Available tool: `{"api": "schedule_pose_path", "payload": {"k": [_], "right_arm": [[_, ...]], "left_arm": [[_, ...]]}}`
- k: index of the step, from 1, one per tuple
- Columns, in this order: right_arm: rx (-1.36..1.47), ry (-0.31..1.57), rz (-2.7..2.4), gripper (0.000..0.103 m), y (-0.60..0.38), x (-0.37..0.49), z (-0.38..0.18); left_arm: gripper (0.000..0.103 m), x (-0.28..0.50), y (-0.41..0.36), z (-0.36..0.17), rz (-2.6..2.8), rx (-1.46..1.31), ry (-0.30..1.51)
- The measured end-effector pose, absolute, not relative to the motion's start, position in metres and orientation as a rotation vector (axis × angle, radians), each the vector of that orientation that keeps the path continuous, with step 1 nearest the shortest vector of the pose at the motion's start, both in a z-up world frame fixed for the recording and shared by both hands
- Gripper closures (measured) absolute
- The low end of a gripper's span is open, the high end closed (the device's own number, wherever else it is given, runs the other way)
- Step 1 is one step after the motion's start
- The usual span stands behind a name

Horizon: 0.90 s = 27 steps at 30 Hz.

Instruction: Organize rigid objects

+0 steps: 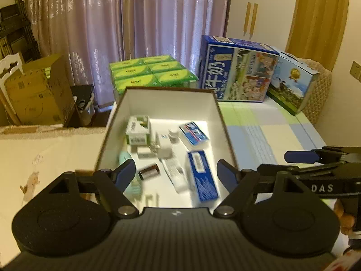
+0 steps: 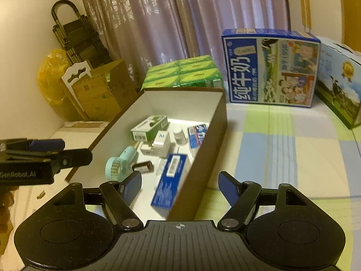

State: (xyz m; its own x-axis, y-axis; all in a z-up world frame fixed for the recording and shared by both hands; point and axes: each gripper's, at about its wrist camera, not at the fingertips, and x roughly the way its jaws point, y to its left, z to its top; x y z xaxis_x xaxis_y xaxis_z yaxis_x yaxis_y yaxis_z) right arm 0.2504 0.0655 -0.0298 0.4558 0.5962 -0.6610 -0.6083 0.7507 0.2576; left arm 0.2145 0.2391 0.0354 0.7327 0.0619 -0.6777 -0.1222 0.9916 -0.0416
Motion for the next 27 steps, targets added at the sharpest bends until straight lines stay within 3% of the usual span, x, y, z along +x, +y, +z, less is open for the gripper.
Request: {"api": "schedule_pose_path", "payload": {"k": [27], "right_arm": [[-0.001, 0.871, 0.635, 0.031, -0.135, 0.141, -0.029]], "left_arm": [[0.028, 0.106, 0.057, 0.018, 0.035, -0.091, 0.836]]}}
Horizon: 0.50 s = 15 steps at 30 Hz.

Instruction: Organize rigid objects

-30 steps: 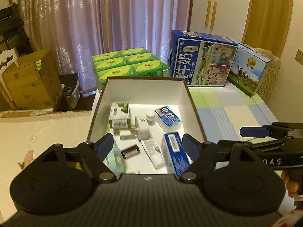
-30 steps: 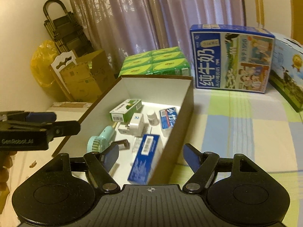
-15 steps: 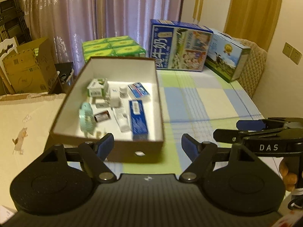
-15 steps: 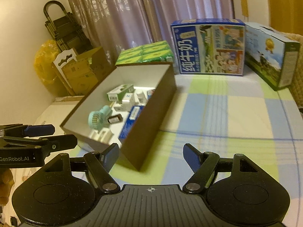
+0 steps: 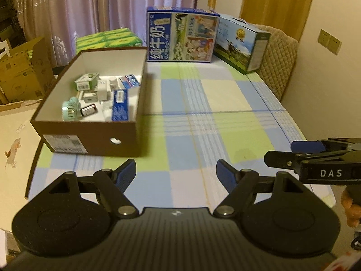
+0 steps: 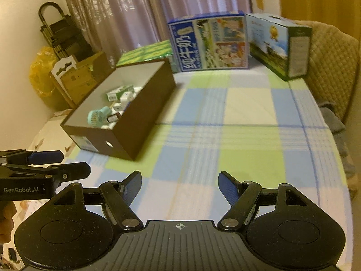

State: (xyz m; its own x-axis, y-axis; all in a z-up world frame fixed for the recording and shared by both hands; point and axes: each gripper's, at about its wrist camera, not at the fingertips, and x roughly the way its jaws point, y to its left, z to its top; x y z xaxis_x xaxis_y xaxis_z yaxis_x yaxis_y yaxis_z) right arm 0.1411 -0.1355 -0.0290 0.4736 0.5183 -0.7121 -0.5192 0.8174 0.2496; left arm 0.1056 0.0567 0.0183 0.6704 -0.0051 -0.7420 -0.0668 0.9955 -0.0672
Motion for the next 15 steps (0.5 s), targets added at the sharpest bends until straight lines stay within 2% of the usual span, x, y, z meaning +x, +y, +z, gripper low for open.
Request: {"api": "schedule_pose_path", "payload": {"k": [15], "right_arm": [[0.029, 0.876, 0.577, 0.031, -0.199, 0.105, -0.028]], "left_arm": [[0.028, 0.076, -0.002, 0.012, -0.014, -0.08, 0.843]]}}
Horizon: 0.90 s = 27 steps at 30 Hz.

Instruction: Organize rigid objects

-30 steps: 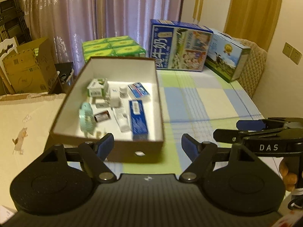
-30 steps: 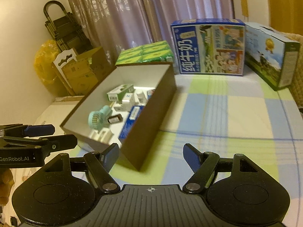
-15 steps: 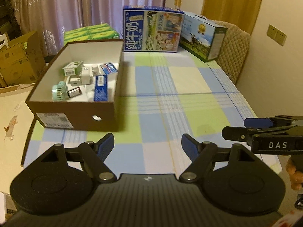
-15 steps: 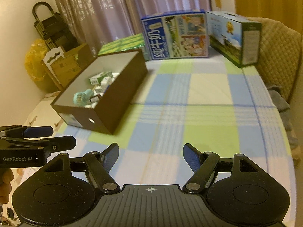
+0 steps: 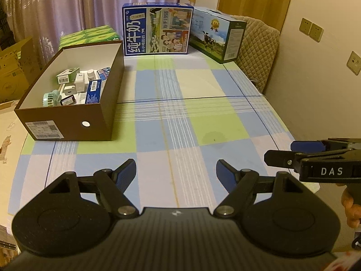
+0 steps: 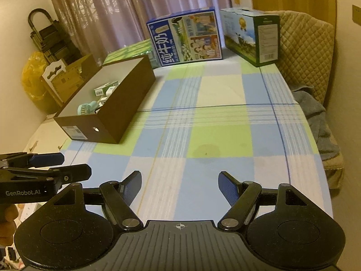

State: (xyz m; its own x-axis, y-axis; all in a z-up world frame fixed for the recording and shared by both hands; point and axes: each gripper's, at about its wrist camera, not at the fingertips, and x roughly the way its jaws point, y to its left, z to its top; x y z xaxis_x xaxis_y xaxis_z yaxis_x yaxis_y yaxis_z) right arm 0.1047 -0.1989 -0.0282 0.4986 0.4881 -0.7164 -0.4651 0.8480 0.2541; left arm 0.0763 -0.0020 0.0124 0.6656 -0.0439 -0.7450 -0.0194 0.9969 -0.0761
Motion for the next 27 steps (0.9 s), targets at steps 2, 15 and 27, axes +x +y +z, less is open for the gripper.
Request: {"api": "schedule_pose_path", "payload": {"k": [2, 15, 27], "right_arm": [[0.028, 0.877, 0.578, 0.031, -0.202, 0.102, -0.028], [0.013, 0.88, 0.594, 0.031, -0.207, 0.092, -0.03], [0.013, 0.88, 0.604, 0.031, -0.203, 0.088, -0.029]], "left_arm": [[0.028, 0.074, -0.005, 0.012, -0.014, -0.081, 0.843], [0.028, 0.062, -0.012, 0.01, 0.005, -0.094, 0.837], [0.028, 0.056, -0.011, 0.012, 0.018, -0.092, 0.833]]}}
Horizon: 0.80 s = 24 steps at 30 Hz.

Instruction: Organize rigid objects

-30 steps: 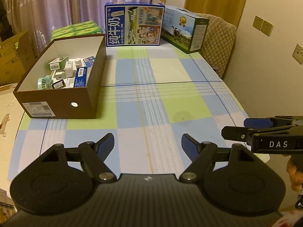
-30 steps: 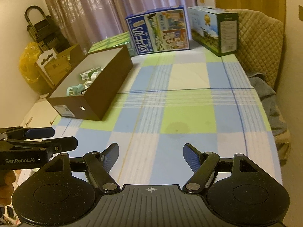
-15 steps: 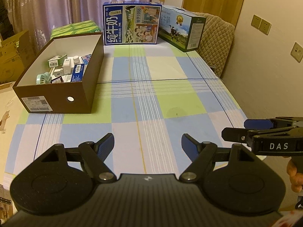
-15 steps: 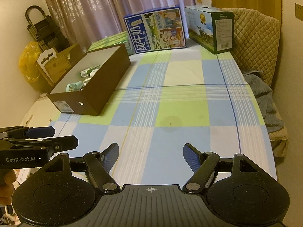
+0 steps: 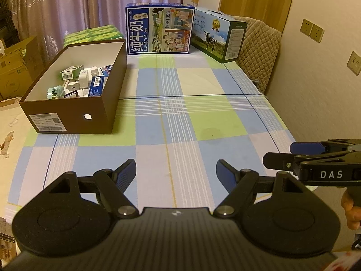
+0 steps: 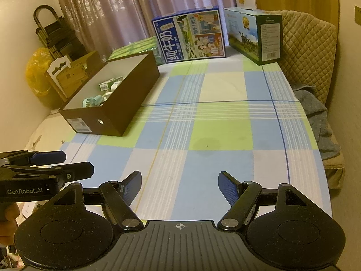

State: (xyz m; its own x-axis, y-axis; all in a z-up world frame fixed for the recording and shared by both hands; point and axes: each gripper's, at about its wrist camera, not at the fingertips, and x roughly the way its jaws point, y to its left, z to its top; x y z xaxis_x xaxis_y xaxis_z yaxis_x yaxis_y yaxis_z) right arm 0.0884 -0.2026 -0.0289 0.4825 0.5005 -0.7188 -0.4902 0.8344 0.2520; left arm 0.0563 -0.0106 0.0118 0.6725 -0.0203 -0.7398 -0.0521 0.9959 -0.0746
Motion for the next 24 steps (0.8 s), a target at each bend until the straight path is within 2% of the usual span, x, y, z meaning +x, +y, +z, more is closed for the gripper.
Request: {"api": "schedule_pose_path", "payload": {"k": [24], "right_arm": [[0.015, 0.888, 0.603, 0.031, -0.205, 0.0866, -0.0293]], "left_arm": [[0.028, 0.0553, -0.0111, 0.0107, 0.023, -0.092, 0.835]]}}
